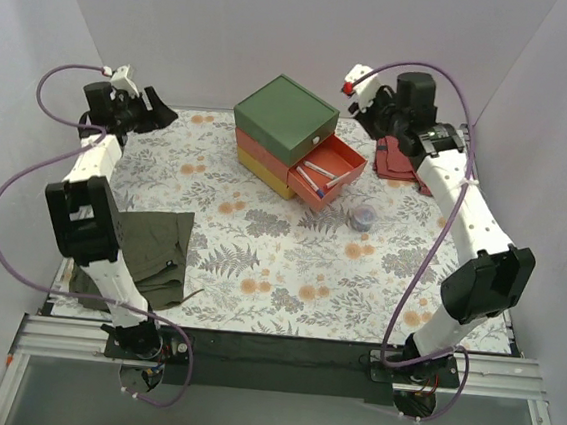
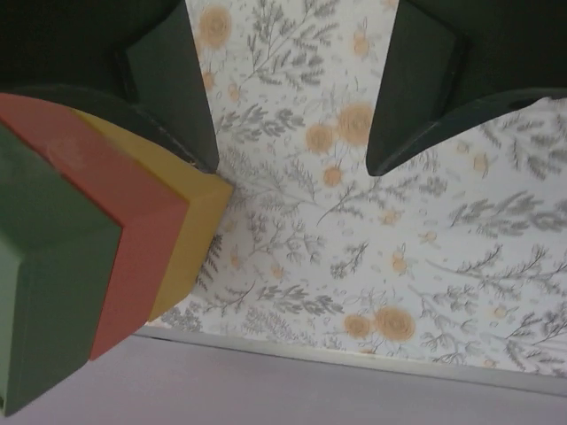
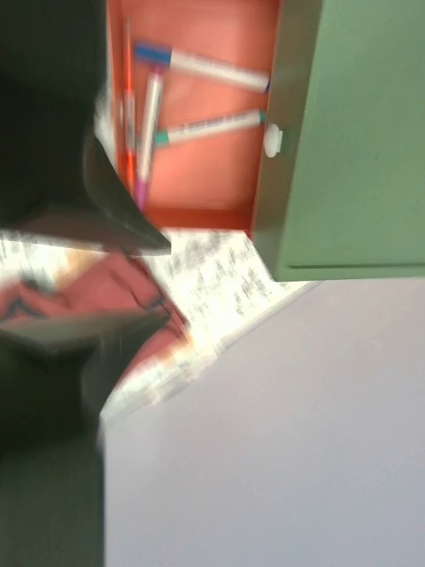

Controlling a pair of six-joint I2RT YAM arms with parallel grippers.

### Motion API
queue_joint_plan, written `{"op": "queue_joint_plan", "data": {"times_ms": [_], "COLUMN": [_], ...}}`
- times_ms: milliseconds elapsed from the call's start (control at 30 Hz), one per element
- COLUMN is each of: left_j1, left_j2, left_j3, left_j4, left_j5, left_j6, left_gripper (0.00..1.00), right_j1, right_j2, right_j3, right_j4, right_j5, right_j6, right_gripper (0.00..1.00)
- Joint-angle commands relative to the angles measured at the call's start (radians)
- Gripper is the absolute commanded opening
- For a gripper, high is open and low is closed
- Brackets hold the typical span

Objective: Sort the stationery into containers
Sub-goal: Place the pen in the drawer, then close the drawer in the storage box.

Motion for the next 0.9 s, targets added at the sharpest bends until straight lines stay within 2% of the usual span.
{"op": "queue_joint_plan", "data": {"times_ms": [0, 33, 67, 133, 167, 267, 367, 467, 667, 867], "left_j1": [-0.015, -0.021, -0.027, -0.047, -0.061, -0.13, -0.185, -0.214, -0.237, -0.289], "left_j2": [0.216, 0.26, 0.315, 0.449, 0.478, 0.538, 0.638, 0.728, 0.744, 0.728], "left_j3": [0.322, 0.375, 0.44, 0.594, 0.625, 0.645, 0.728, 0.826, 0.805, 0.76], "left_j4": [0.071, 0.066, 0.065, 0.051, 0.049, 0.113, 0.14, 0.111, 0.141, 0.184], "left_j5": [0.083, 0.09, 0.099, 0.104, 0.088, 0.119, 0.16, 0.076, 0.106, 0.237], "left_j6": [-0.146, -0.151, -0.158, -0.186, -0.188, -0.154, -0.155, -0.168, -0.174, -0.142], "left_gripper": [0.54, 0.44, 0.3, 0.0, 0.0, 0.0, 0.0, 0.0, 0.0, 0.0], "right_j1": [-0.154, -0.188, -0.215, -0.304, -0.33, -0.328, -0.315, -0.312, -0.277, -0.222], "right_j2": [0.017, 0.025, 0.042, 0.079, 0.123, 0.137, 0.165, 0.185, 0.267, 0.341], "right_j3": [0.021, 0.004, -0.016, -0.093, -0.111, -0.164, -0.148, -0.136, -0.058, 0.007], "right_j4": [-0.209, -0.223, -0.235, -0.262, -0.269, -0.25, -0.245, -0.242, -0.226, -0.208], "right_j5": [-0.187, -0.233, -0.324, -0.431, -0.539, -0.612, -0.614, -0.594, -0.608, -0.586], "right_j6": [0.397, 0.442, 0.498, 0.649, 0.696, 0.675, 0.691, 0.692, 0.709, 0.734], "right_gripper": [0.22, 0.14, 0.02, 0.01, 0.01, 0.01, 0.01, 0.01, 0.01, 0.01]}}
